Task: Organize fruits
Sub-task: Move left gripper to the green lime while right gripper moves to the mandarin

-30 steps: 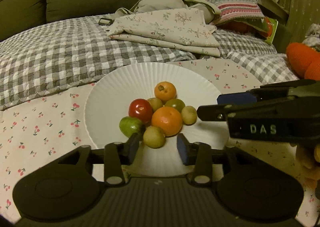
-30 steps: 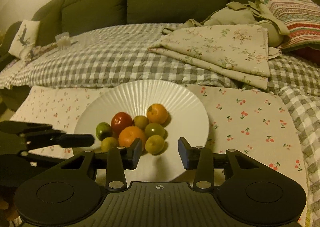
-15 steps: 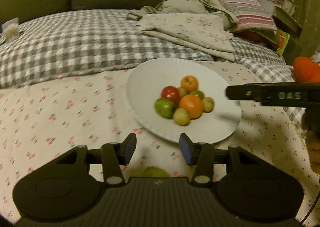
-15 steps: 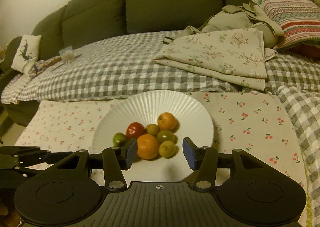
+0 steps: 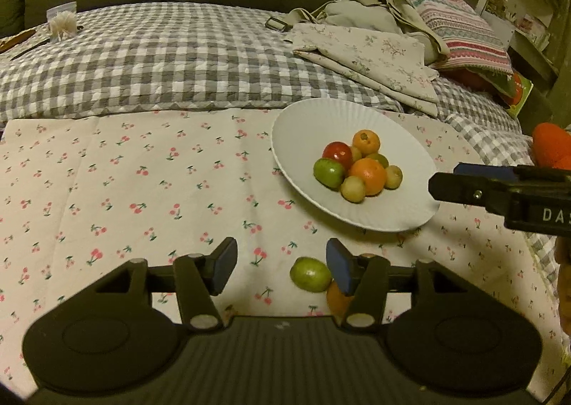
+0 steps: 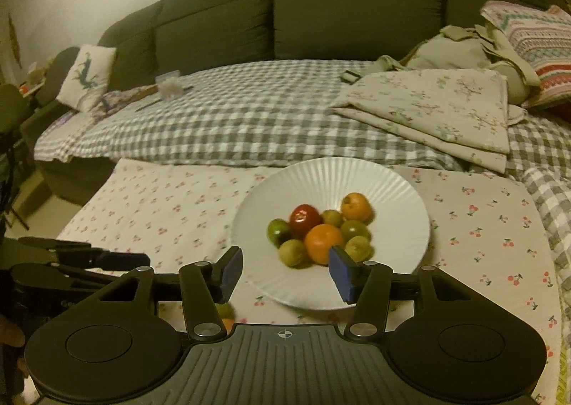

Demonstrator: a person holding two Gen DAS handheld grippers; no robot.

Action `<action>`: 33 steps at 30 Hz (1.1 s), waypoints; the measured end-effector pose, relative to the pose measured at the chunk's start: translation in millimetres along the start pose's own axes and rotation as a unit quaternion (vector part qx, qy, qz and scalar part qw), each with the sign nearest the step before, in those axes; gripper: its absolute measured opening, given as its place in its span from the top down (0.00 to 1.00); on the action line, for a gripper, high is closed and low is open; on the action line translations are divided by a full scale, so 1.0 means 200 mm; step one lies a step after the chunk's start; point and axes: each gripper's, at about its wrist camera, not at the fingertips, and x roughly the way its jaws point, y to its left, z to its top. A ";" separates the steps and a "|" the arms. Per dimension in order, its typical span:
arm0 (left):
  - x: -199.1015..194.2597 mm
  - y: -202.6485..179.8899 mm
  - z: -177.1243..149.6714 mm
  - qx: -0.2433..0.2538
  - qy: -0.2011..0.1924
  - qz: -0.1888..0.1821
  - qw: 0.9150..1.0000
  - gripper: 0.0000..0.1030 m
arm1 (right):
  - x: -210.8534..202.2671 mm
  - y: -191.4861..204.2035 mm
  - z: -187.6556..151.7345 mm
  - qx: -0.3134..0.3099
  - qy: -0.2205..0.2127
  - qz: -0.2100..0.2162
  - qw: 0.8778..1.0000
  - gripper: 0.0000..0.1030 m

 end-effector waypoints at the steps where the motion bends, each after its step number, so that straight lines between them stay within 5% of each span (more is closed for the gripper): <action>1: -0.01 0.00 -0.01 0.000 0.000 0.000 1.000 0.46 | 0.00 0.01 0.00 -0.003 0.002 0.004 1.000 0.45; 17: 0.04 0.04 -0.07 -0.022 0.010 -0.005 1.000 0.24 | 0.01 0.22 -0.19 -0.065 0.062 0.041 0.995 0.40; 33: 0.12 0.05 -0.07 -0.047 0.017 -0.016 0.999 0.22 | 0.12 0.25 -0.29 -0.079 0.094 0.036 0.992 0.40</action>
